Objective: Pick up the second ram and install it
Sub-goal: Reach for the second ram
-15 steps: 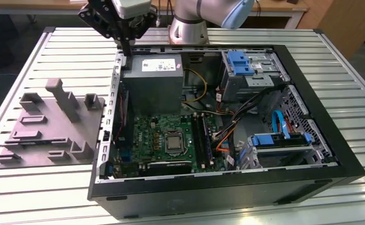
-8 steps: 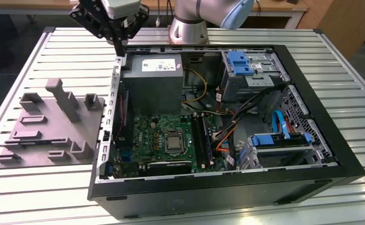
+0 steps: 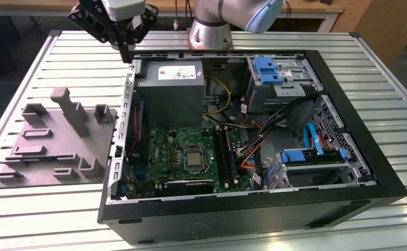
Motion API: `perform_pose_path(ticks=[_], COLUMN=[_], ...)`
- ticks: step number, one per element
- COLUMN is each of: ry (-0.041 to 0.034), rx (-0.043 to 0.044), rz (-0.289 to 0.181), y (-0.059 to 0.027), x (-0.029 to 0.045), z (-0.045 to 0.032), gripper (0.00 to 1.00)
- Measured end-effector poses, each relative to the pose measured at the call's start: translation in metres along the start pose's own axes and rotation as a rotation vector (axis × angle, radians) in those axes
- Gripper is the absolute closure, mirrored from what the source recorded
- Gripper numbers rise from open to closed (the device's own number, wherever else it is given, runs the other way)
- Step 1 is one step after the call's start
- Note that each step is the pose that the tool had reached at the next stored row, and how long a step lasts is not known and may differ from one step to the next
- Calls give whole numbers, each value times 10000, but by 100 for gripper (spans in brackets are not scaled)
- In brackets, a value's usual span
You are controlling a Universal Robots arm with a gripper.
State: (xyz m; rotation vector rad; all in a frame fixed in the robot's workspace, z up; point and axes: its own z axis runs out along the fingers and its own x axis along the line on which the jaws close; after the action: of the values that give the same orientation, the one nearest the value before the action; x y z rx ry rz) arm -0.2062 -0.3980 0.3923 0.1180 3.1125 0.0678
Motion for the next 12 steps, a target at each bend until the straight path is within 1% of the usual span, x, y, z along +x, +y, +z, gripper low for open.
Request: perform_pose_path(ticks=[7,12], ry=[-1,-1], rx=[-1,-1], rz=[-1,0], y=[-8,-15], x=[106,197], z=[-3,-4], gripper=[90,90])
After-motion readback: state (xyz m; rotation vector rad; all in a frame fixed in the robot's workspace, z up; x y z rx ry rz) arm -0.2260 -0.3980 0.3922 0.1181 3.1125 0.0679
